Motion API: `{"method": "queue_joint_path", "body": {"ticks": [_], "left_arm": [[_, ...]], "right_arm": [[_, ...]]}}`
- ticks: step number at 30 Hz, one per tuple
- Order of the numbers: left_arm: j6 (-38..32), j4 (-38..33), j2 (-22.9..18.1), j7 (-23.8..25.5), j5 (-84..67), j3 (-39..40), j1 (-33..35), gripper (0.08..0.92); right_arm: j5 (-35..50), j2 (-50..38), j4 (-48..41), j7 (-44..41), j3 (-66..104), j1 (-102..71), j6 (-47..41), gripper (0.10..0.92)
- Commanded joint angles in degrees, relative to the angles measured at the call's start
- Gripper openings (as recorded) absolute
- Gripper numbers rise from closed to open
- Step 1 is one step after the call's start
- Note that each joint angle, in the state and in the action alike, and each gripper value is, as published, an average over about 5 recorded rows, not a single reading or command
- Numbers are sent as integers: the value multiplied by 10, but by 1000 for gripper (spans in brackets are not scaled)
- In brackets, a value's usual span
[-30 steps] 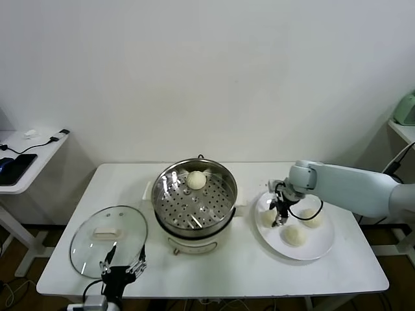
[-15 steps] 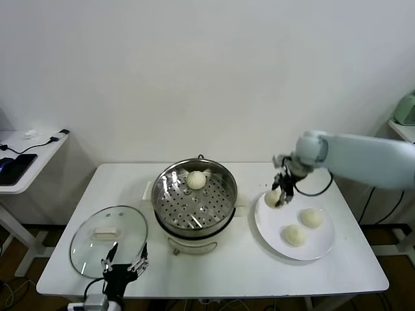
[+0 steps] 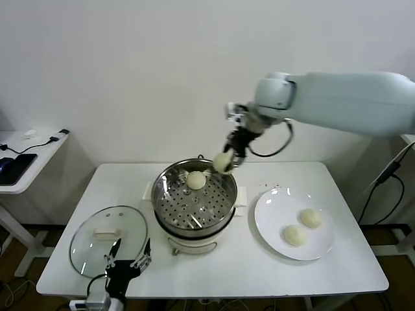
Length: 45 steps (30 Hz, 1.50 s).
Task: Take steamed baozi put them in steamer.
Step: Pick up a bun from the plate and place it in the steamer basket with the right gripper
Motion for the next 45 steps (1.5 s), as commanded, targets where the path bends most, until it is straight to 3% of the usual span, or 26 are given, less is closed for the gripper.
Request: {"method": "queue_joint_path", "body": {"ticks": [1,13,32,35,42,45], "left_arm": [[1,0,1,1,-1,0,-1,823],[1,5,0,1,-3,2,-1,823],[-3,1,3,0,1,1,5,823],[-1,0,2,0,1,1,4,823],[1,-6,3,1,1,0,7,823],[2,-10,3,1,1,0,9,823]], "right_arm": [[58,134,-40,44,22,-44,-38,619],[0,204,-149,61,21,-157,-45,619],[-28,219,-198,61,14,-199,-44,619],[-28,217,-196,58,16,-198,-41,646],[-46,182,-170,25,16,-160,-14,806],[-63,147,-156,-9,15,-126,18,820]]}}
